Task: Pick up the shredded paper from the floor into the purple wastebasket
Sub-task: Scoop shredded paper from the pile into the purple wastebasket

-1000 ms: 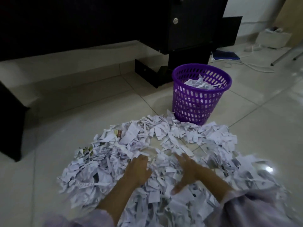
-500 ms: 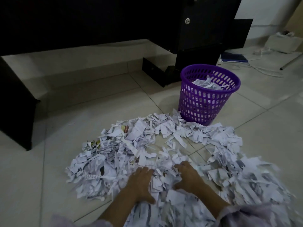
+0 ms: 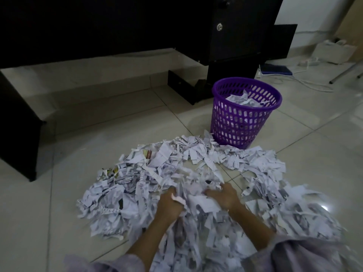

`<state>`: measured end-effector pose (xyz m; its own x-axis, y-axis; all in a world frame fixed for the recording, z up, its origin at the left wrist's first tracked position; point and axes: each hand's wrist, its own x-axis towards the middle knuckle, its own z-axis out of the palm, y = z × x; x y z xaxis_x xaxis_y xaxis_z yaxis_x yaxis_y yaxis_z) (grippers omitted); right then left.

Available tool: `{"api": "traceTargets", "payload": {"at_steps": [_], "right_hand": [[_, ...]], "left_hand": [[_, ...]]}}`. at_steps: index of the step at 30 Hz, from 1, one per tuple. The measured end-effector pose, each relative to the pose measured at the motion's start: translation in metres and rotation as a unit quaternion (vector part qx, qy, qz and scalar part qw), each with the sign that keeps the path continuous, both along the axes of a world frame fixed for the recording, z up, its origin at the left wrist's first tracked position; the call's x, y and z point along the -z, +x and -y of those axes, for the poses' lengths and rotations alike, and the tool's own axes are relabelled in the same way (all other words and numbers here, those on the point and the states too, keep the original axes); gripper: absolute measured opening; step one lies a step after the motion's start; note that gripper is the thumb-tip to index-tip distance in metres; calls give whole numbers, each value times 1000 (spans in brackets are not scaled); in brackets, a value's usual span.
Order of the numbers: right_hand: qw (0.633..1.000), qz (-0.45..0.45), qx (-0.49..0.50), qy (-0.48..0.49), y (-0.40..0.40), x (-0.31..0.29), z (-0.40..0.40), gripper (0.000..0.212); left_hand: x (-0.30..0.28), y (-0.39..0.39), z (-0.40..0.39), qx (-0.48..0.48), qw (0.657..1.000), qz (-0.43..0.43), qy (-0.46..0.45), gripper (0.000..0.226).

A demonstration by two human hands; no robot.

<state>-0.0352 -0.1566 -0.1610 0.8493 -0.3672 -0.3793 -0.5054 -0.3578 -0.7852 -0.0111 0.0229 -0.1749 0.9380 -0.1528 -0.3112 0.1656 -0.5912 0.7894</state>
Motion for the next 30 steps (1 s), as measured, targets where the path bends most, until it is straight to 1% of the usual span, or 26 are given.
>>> {"api": "traceTargets", "payload": {"at_steps": [1, 2, 3, 5, 6, 8, 9, 11, 12, 13, 15, 16, 17, 18, 19, 20, 21, 23, 25, 28, 29, 30], "right_hand": [[1000, 12, 6, 12, 0, -1, -6, 13], [1000, 24, 7, 12, 1, 1, -10, 12], [999, 37, 7, 10, 1, 2, -16, 12], [999, 47, -9, -10, 1, 2, -24, 14], [998, 47, -28, -30, 1, 4, -26, 14], [995, 48, -68, -53, 2, 6, -30, 18], [992, 50, -91, -65, 1, 5, -33, 21], [985, 60, -147, -68, -1, 7, -40, 25], [983, 69, -165, -47, -1, 11, -43, 26], [983, 76, -167, -21, -2, 13, -48, 28], [983, 72, -170, -2, -3, 9, -54, 33], [980, 83, -178, 23, -2, 9, -55, 33], [976, 94, -189, 50, -1, 10, -53, 40], [974, 89, -196, 70, 0, 10, -51, 51], [973, 73, -197, 93, 0, 8, -48, 61], [972, 55, -193, 122, 0, 6, -45, 66], [970, 36, -187, 154, 0, 3, -43, 66], [963, -1, -180, 200, 1, -2, -39, 58], [962, -13, -194, 192, 1, -12, -34, 48], [966, 15, -197, 166, 6, -21, -23, 33], [969, 24, -180, 168, 7, -24, -21, 35], [973, 26, -160, 167, 9, -22, -18, 42]], "left_hand": [[-5, 2, 4, -36, 999, -23, -35, 22], [-8, 5, 9, -70, 994, -53, -63, 17], [-11, 8, 14, -104, 985, -89, -101, 27], [-17, 14, 20, -156, 959, -157, -179, 59], [-18, 17, 21, -156, 950, -176, -205, 72], [-22, 21, 22, -133, 944, -204, -222, 108], [-22, 23, 23, -121, 943, -211, -226, 118], [-24, 23, 27, -105, 940, -226, -234, 121], [-23, 23, 29, -101, 937, -230, -245, 126], [-21, 25, 31, -101, 938, -220, -248, 126], [-13, 26, 32, -126, 947, -183, -232, 115], [-9, 28, 30, -135, 946, -181, -232, 115], [-12, 28, 29, -140, 943, -183, -239, 113], [-9, 30, 27, -156, 940, -183, -243, 100], [-10, 29, 24, -172, 937, -175, -249, 81], [-14, 28, 22, -180, 939, -169, -238, 64], [-15, 27, 19, -184, 943, -158, -230, 54], [-12, 27, 14, -186, 948, -149, -210, 46], [-12, 28, 13, -190, 951, -140, -201, 42], [-17, 29, 12, -204, 948, -142, -201, 39], [-18, 31, 12, -203, 948, -142, -202, 38], [-21, 31, 12, -206, 946, -140, -206, 37]]}}
